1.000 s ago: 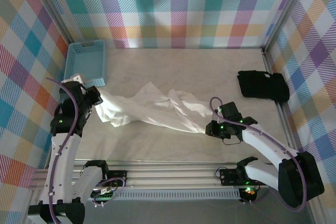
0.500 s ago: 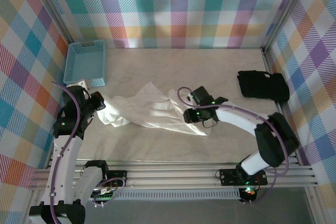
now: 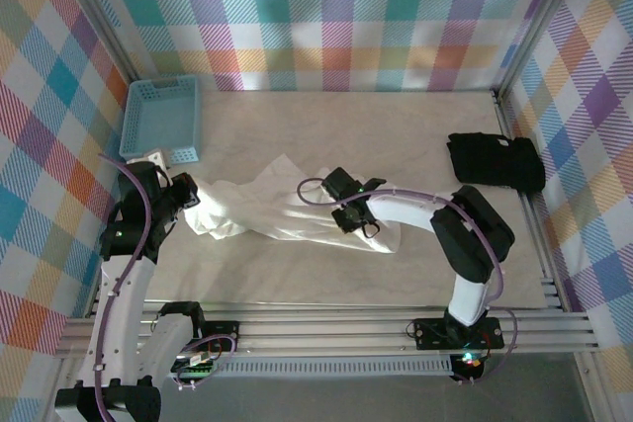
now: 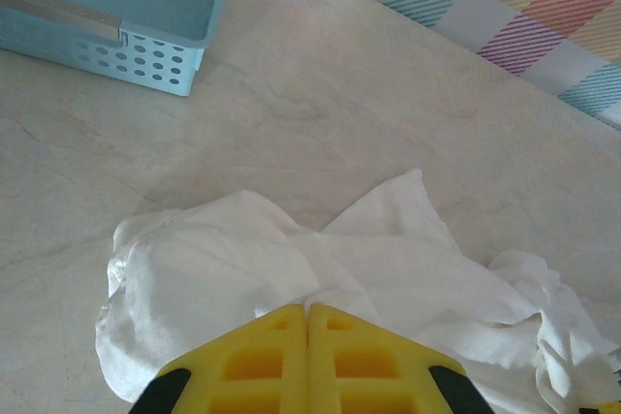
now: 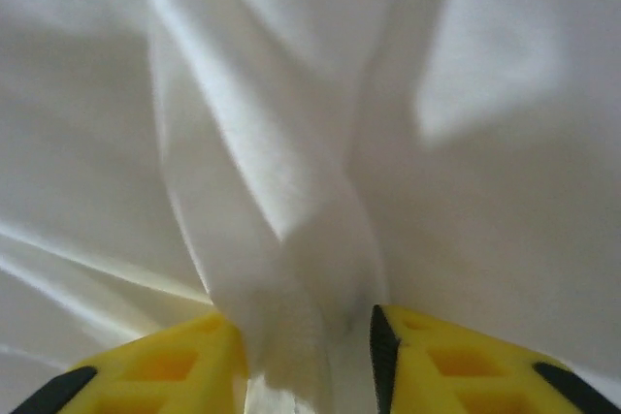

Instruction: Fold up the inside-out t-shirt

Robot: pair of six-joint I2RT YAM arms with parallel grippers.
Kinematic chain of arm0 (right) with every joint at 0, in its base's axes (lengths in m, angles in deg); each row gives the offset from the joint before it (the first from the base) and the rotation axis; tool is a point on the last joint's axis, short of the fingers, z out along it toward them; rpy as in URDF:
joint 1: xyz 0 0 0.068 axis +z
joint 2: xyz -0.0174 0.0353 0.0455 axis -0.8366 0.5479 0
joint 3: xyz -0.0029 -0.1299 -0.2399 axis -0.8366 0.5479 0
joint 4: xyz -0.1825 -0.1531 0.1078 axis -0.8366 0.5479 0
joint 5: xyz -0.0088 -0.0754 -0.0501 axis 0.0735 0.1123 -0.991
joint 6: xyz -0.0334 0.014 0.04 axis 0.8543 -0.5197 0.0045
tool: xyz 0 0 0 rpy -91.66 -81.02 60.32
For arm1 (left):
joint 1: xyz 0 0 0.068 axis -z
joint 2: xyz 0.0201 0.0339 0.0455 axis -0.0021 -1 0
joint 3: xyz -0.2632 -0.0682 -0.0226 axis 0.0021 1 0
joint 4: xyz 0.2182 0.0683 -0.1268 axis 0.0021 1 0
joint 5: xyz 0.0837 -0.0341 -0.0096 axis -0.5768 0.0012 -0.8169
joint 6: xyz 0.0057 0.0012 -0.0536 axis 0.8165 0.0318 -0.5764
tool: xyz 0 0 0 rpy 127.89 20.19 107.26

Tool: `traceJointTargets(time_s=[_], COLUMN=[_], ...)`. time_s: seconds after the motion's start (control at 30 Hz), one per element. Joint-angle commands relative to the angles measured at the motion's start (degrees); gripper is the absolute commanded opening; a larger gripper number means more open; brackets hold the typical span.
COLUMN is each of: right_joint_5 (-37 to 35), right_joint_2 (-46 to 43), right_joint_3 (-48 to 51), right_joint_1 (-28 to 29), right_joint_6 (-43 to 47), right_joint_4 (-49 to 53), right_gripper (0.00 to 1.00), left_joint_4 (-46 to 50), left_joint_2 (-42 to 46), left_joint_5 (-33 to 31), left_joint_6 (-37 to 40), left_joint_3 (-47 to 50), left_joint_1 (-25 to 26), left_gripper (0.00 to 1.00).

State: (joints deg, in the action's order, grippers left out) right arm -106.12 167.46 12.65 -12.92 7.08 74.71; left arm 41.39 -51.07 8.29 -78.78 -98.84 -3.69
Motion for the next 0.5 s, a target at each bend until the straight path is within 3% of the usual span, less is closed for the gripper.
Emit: traceJointTargets(time_s=[0.0,0.1,0.23,0.47], right_joint_5=[0.87,6.83,8.04,14.17], right_joint_2=[-5.24,-7.11,-7.39,-10.73], right_joint_3=[1.3,3.19,4.3,6.18], right_joint_1=[-3.3,-6.22,-8.81,-9.52], right_joint_6=[0.65,-0.34,-0.63,0.84], right_joint_4=[0.68,-0.87,-0.6,-1.9], right_gripper=[0.34,0.28,0.15,0.12], left_joint_4=[-1.75,-1.71,-1.66,-1.75], left_joint_2=[0.97,1.05,1.06,1.02], left_joint_5=[0.04,-0.11,-0.14,0.1], left_joint_6=[1.49,1.7,1.75,1.84], left_joint_3=[0.48,0.38,0.45,0.51], left_joint_1=[-1.02,-1.07,-1.04,-0.99], left_gripper=[0.0,0.0,0.0,0.0])
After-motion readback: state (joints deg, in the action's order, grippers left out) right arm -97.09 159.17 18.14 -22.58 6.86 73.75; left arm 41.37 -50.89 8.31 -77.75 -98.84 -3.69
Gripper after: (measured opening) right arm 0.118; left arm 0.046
